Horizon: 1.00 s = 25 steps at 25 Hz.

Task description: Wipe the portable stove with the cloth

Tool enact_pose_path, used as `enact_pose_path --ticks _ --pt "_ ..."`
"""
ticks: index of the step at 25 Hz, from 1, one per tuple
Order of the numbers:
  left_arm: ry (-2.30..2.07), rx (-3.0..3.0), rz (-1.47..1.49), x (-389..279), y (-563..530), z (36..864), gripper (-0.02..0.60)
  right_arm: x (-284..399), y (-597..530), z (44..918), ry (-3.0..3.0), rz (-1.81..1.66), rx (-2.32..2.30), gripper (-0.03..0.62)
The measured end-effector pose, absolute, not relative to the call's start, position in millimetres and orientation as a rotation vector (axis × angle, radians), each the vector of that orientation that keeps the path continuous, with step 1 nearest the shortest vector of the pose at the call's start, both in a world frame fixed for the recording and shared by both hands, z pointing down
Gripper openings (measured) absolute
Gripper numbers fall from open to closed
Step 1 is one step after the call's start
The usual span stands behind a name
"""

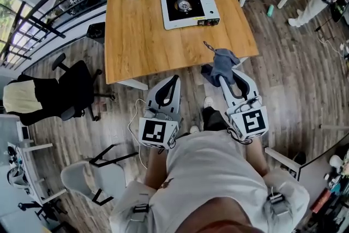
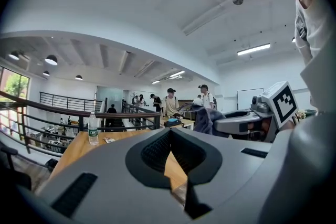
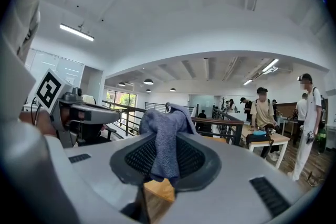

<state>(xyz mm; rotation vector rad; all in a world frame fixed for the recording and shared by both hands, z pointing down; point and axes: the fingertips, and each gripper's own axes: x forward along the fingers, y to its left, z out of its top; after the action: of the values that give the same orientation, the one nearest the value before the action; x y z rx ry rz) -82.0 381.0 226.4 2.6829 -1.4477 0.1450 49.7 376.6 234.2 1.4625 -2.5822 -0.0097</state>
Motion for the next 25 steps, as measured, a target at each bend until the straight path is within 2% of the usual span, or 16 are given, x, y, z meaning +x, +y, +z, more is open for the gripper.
enact_pose_path --ticks 25 --pt "-1.591 2.566 0.221 -14 212 234 0.015 115 187 247 -2.678 0.051 1.289 0.103"
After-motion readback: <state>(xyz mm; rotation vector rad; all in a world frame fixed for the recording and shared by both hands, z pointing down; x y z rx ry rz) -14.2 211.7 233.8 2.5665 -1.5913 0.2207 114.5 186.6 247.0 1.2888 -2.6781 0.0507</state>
